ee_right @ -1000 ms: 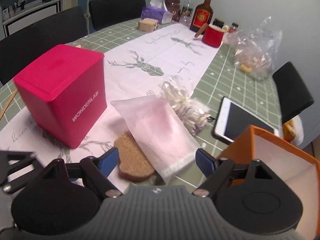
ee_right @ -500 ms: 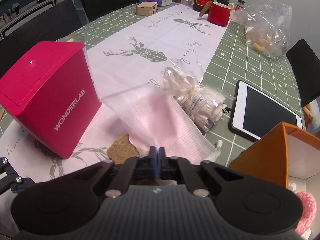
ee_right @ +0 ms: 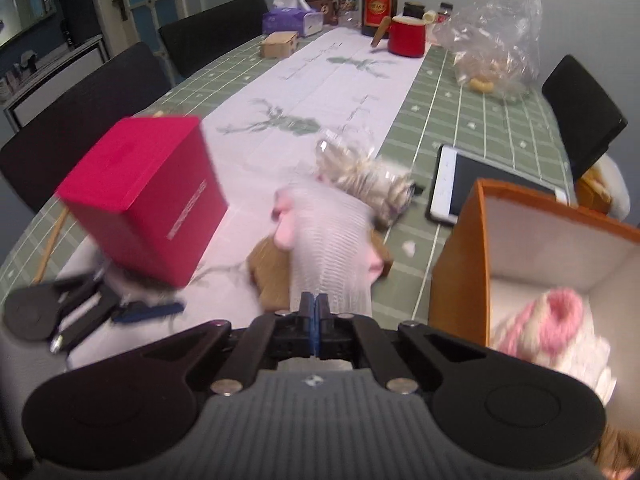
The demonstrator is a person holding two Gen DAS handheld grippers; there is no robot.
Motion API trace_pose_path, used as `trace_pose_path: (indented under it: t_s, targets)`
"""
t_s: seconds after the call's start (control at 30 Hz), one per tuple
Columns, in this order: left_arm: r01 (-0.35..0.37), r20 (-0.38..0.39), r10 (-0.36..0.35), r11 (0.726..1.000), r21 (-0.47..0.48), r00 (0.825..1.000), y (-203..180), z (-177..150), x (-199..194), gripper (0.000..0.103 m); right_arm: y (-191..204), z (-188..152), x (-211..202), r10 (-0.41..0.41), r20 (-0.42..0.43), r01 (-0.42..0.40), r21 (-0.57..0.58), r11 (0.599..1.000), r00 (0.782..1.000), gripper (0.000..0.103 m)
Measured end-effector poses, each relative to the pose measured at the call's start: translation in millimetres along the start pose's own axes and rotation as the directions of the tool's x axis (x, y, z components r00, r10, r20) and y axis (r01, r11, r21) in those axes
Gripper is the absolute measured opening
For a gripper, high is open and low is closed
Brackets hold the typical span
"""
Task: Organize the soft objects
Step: 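Grasp the white mesh bath pouf with the right tool and lift it, then grasp the brown bear-shaped sponge with the left tool while the right tool holds the pouf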
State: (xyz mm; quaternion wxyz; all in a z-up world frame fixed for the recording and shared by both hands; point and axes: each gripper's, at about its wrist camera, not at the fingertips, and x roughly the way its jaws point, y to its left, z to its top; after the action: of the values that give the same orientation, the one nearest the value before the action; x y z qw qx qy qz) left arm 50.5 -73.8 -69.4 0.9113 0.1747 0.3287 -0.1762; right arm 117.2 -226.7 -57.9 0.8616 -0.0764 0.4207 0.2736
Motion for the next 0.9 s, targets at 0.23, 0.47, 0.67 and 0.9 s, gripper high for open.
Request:
trace_pose_path:
  t_s: [0.23,0.47,0.67,0.9]
  targets:
    - [0.005,-0.030,-0.004,1.000,0.017,1.000,2.6,-9.9,-2.3,0.073,22.4,-51.2,-1.3,0.039,-0.140,-0.054,-0.106,0.993,0.989,0.000]
    - [-0.004,-0.048,0.004,1.000,0.007,0.999,9.7,-15.5,-8.8,0.072,41.1,-65.8,10.1,-0.003,-0.117,-0.023,-0.216,0.976,0.993,0.071]
    - [-0.002,-0.056,0.002,1.000,0.003,0.998,13.6,-17.5,-11.0,0.072,37.6,-57.8,32.2,-0.074,-0.145,0.048,-0.173,0.984,0.987,0.083]
    - [0.029,-0.049,-0.029,1.000,0.004,0.998,13.7,-14.3,-10.7,0.072,16.6,-58.0,50.3,0.003,-0.218,-0.002,0.004,1.000,0.976,0.082]
